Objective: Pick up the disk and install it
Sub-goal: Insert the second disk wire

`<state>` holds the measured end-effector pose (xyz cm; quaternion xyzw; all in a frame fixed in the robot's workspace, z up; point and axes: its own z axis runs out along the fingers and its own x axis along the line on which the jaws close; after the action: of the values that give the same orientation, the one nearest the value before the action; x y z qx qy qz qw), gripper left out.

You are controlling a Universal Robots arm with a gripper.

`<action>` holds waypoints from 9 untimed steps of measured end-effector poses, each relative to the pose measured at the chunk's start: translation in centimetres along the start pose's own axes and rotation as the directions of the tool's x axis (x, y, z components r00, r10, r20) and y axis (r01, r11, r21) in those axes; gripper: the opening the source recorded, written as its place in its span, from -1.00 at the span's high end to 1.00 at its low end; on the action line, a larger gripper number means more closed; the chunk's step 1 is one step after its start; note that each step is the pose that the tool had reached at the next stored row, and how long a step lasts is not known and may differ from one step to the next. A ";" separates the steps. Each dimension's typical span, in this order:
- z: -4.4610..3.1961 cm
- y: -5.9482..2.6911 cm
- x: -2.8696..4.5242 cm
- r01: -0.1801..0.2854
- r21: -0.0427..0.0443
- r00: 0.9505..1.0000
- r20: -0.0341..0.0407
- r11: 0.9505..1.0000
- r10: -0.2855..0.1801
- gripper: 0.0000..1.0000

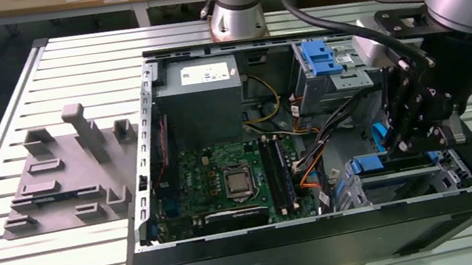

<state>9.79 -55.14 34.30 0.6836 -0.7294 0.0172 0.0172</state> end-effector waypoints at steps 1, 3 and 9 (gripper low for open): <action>0.04 -0.02 0.00 0.000 0.000 1.000 0.002 1.000 0.000 0.53; 0.12 -0.07 -0.01 0.000 -0.001 1.000 0.008 1.000 0.000 0.53; 0.41 -0.22 -0.04 0.000 -0.002 1.000 0.019 1.000 0.000 0.53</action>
<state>10.01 -55.14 33.89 0.6837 -0.7296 0.0100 0.0108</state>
